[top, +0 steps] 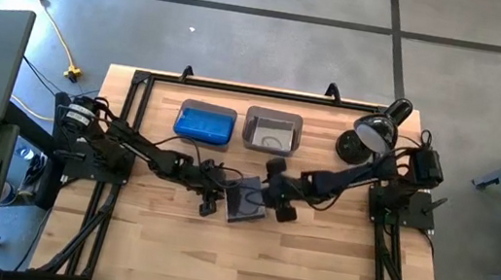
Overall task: Pick & place jewel cases by type
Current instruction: Put the black CD case into the right black bin
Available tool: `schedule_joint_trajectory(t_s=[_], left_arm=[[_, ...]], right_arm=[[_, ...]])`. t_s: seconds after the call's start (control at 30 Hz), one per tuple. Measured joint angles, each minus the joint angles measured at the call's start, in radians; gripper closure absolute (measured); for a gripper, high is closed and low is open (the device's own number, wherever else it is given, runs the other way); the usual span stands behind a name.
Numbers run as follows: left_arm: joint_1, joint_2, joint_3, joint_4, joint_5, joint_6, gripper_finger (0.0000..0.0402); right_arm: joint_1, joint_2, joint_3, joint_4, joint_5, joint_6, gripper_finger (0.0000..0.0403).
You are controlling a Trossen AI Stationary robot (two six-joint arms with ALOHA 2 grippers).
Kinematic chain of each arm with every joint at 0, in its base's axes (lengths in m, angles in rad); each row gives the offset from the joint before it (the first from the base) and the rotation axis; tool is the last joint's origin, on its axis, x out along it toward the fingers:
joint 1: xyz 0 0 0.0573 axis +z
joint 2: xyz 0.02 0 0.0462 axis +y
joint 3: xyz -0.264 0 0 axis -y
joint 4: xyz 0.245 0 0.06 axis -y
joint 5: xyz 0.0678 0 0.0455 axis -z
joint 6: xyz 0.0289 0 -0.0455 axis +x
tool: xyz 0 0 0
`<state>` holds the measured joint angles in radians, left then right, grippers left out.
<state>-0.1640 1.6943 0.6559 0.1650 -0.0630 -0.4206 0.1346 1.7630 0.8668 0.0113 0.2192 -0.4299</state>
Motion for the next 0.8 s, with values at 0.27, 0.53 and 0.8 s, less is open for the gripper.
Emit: schedule_joint_trajectory(t_s=[0.27, 0.53, 0.8], left_arm=[[-0.007, 0.000, 0.000, 0.000, -0.005, -0.004, 0.0279], [-0.007, 0.000, 0.000, 0.000, -0.002, -0.030, 0.0279], [-0.010, 0.000, -0.001, 0.004, 0.010, -0.032, 0.0279]], right_arm=[[0.005, 0.000, 0.001, 0.016, 0.032, 0.077, 0.0190], [0.029, 0.000, 0.002, 0.016, 0.064, 0.134, 0.0190], [0.087, -0.002, 0.002, 0.072, 0.158, 0.137, 0.0190]])
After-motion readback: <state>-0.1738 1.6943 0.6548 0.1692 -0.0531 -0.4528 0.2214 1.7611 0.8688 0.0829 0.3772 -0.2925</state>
